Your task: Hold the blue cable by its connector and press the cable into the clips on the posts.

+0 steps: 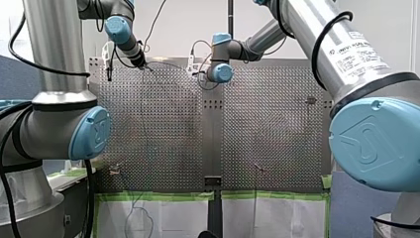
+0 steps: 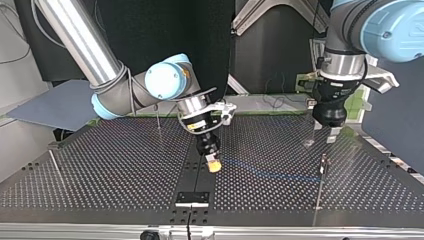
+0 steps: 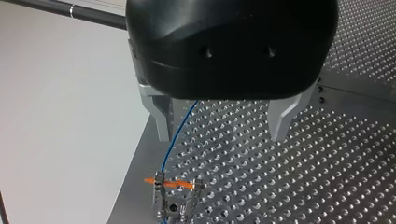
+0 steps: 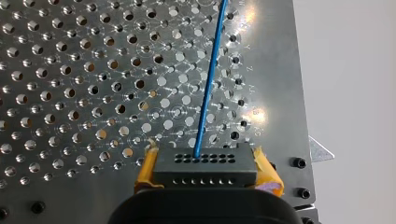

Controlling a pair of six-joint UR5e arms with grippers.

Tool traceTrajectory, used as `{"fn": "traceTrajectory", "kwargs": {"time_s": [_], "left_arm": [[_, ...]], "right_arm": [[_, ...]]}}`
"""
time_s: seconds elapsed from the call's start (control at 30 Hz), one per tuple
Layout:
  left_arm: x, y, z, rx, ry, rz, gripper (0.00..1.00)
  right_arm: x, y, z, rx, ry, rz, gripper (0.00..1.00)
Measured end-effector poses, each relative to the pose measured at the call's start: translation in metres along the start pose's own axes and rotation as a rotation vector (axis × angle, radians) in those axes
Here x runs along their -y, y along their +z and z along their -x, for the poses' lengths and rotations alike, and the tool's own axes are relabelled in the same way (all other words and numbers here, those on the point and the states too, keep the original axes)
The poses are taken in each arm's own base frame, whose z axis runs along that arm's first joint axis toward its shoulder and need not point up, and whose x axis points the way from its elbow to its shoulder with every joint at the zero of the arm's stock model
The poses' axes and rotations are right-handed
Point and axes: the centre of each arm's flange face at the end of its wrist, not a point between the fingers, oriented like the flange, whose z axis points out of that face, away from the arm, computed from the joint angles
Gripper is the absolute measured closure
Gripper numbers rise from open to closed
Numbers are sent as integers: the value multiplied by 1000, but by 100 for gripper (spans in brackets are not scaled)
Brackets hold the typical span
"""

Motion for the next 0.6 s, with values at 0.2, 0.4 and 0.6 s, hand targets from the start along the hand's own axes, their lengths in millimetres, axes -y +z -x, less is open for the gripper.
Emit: {"fn": "traceTrajectory", "kwargs": {"time_s": [0.2, 0.4, 0.6], "left_arm": [[-1, 1, 0, 6, 9, 17, 0], [-2, 1, 0, 7, 12, 23, 0], [-2, 0, 0, 8, 14, 32, 0]], "right_arm": [[0, 0, 0, 0, 0, 0, 100], [0, 0, 1, 4, 0, 0, 100], [1, -1, 1, 9, 1, -1, 100]]}}
